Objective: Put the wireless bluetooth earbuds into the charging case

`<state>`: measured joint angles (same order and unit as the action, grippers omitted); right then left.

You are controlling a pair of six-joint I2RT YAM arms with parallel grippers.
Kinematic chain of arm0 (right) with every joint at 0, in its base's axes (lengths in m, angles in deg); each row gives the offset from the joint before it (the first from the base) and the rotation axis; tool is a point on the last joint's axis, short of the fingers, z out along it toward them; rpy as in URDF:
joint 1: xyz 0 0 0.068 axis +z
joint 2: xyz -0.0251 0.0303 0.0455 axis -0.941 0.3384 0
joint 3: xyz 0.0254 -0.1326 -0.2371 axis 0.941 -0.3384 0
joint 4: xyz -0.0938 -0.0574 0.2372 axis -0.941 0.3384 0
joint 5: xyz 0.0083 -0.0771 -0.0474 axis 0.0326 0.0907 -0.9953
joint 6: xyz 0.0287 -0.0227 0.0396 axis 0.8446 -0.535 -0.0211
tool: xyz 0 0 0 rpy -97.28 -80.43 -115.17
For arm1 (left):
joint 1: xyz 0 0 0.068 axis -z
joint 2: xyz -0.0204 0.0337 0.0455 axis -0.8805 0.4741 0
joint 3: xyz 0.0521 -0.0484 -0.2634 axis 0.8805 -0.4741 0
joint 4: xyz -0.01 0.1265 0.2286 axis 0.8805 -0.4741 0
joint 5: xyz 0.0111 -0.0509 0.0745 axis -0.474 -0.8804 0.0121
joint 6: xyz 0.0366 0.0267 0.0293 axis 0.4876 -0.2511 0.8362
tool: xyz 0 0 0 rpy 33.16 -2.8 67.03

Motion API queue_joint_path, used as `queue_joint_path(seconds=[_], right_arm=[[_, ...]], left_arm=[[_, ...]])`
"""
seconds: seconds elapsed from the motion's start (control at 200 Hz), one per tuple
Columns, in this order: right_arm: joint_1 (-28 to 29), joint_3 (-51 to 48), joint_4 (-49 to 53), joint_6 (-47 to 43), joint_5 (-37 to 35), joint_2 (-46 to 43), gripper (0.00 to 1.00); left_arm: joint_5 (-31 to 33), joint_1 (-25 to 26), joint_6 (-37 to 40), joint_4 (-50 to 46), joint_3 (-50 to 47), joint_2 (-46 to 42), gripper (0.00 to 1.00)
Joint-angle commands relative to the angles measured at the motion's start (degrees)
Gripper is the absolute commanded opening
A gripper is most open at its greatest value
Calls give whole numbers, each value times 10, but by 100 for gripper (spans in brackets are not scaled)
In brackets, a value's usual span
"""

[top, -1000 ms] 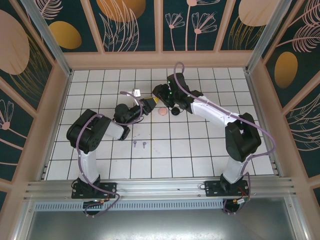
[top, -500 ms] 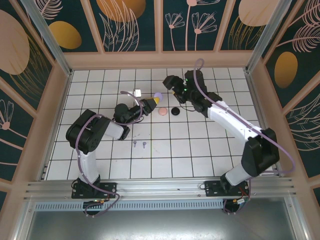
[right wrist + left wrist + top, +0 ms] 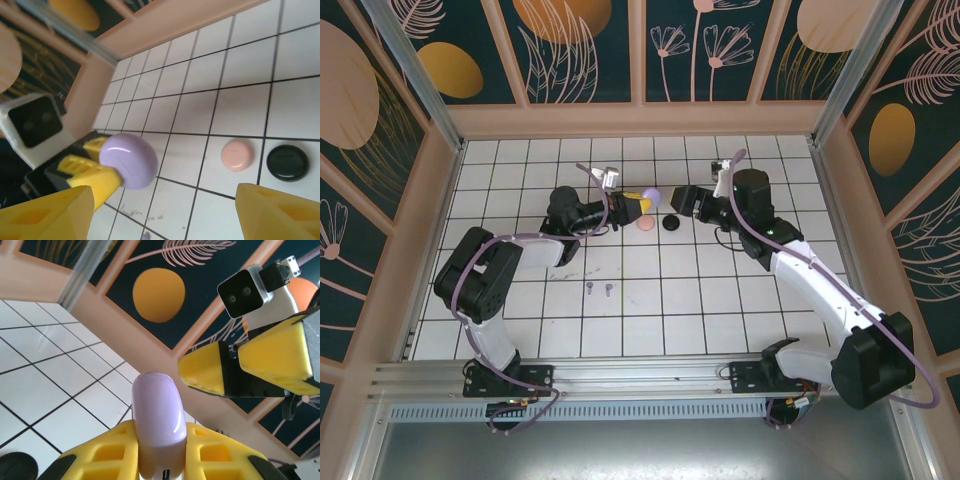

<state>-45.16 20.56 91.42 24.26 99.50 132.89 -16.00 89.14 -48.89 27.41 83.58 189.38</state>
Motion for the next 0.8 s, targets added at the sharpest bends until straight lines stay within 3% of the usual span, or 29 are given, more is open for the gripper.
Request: queue_joint_path(seconds=[0.0, 0.275, 0.796], right_arm=[[-4, -7, -39, -65, 65, -3, 75], [5, 1, -67, -59, 87, 33, 73], [12, 22, -87, -54, 73, 106, 68]], left_arm=[[-51, 1, 24, -34, 21, -19, 0], [-61, 1, 36, -65, 31, -29, 0], [-74, 2, 12, -36, 33, -31, 0]])
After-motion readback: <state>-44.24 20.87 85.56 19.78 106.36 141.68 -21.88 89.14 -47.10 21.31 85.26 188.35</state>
